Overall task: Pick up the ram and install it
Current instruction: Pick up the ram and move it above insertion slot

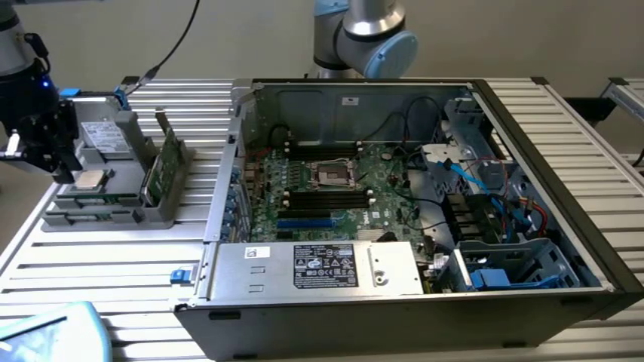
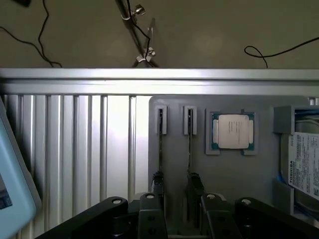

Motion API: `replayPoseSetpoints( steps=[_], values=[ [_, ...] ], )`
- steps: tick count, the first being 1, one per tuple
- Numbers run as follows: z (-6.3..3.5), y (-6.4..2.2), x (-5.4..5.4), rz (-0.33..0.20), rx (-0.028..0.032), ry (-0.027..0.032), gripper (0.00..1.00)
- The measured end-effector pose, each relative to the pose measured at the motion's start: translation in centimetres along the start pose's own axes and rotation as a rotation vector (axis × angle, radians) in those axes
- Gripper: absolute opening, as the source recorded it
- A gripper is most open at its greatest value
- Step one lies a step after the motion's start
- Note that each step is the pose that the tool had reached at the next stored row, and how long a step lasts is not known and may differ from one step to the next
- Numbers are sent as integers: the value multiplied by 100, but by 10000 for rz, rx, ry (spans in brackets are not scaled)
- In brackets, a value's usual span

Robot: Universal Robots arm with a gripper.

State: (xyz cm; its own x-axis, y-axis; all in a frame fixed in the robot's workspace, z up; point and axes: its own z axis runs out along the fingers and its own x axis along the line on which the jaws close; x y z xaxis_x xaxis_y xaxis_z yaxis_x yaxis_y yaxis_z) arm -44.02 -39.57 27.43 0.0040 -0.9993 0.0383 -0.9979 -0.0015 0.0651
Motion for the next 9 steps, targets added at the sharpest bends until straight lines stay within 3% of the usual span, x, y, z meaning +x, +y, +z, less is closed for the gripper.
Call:
replayPoseSetpoints(
  steps=[4, 9],
  values=[
    [76, 15, 63, 2, 42, -1, 33],
    [171, 7, 224, 1, 75, -37, 33]
  ],
)
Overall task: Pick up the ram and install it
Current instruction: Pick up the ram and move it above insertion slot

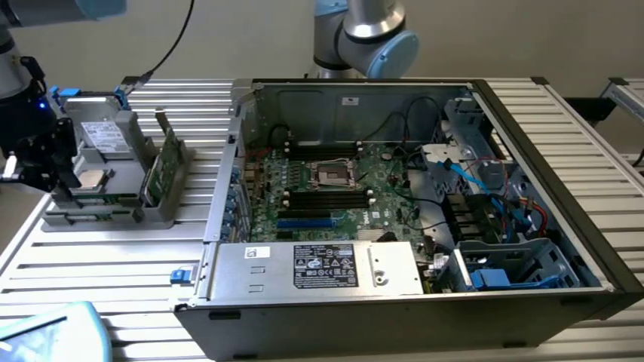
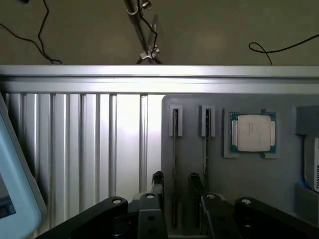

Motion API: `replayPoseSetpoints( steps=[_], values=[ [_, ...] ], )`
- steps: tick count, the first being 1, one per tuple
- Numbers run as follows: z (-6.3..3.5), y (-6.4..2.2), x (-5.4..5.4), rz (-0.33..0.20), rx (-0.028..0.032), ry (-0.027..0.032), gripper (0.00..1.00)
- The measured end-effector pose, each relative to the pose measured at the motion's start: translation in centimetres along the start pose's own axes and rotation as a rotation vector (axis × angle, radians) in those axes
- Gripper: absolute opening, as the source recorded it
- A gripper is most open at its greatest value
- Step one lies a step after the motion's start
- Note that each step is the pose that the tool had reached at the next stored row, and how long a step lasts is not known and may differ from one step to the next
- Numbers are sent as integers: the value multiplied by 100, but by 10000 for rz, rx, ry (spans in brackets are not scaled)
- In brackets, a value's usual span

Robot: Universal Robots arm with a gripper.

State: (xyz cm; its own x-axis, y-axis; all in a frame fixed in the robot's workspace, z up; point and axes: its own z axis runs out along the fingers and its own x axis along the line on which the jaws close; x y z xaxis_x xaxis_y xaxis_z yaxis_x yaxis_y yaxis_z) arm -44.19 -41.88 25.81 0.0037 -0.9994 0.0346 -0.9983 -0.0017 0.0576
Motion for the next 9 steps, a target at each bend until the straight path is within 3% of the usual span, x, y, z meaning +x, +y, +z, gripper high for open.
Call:
replayPoseSetpoints(
  steps=[5, 9],
  values=[
    [51, -117, 47, -3, 10, -53, 33],
    [109, -141, 45, -4, 12, -113, 33]
  ],
)
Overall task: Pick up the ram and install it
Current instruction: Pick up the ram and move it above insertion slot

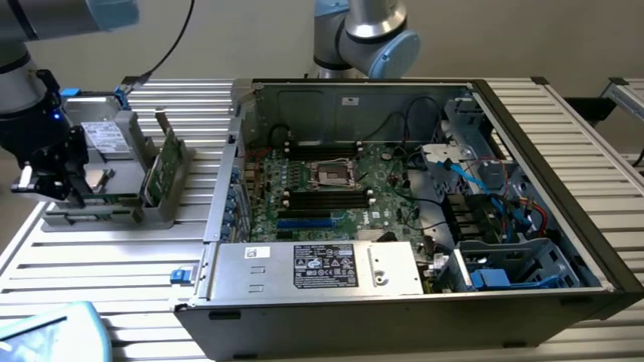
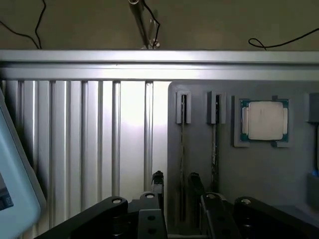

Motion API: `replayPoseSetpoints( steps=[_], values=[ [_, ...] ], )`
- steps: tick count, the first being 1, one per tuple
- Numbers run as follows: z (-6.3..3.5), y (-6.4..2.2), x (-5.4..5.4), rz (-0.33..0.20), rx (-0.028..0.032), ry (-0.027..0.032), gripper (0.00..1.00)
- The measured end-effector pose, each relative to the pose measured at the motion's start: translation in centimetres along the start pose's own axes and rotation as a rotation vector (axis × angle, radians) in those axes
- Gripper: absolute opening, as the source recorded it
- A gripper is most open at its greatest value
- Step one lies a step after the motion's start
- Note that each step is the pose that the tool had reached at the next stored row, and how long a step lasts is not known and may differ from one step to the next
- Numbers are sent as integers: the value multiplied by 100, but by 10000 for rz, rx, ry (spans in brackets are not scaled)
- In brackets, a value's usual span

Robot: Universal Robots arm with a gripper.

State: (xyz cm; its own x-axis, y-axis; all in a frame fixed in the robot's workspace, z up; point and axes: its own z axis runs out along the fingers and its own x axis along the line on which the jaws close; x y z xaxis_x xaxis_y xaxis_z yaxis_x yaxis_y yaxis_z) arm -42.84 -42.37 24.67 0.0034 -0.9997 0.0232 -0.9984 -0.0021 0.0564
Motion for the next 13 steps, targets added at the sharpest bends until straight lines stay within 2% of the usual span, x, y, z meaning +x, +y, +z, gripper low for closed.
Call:
replayPoseSetpoints(
  steps=[13],
  values=[
    [231, -75, -1, -3, 7, -54, 33]
  ],
)
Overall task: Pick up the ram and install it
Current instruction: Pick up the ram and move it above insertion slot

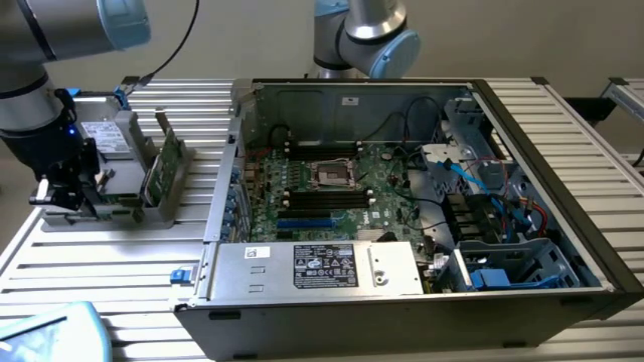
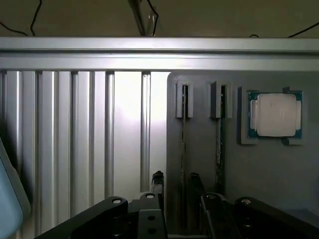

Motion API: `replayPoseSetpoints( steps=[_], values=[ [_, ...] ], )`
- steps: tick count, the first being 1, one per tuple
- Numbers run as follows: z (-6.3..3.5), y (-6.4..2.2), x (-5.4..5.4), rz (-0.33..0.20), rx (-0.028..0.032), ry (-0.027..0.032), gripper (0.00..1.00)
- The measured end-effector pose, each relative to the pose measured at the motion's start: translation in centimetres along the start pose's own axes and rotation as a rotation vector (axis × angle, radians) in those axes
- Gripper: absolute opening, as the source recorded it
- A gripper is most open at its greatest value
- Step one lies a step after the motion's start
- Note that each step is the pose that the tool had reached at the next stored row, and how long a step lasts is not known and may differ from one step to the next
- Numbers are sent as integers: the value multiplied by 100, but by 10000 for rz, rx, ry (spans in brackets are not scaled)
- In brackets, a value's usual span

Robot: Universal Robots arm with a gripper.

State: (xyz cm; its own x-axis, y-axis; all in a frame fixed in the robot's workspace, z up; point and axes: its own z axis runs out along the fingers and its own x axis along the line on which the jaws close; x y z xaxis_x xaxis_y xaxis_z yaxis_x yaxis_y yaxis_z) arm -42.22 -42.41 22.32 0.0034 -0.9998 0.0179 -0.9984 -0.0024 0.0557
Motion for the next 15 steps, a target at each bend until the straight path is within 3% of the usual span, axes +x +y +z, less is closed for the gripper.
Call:
replayPoseSetpoints(
  steps=[7, 14, 15],
  values=[
    [99, -9, -8, -4, 5, -74, 33],
    [174, -16, -18, -18, 7, -297, 33],
    [175, -15, -18, -16, 6, -307, 33]
  ],
)
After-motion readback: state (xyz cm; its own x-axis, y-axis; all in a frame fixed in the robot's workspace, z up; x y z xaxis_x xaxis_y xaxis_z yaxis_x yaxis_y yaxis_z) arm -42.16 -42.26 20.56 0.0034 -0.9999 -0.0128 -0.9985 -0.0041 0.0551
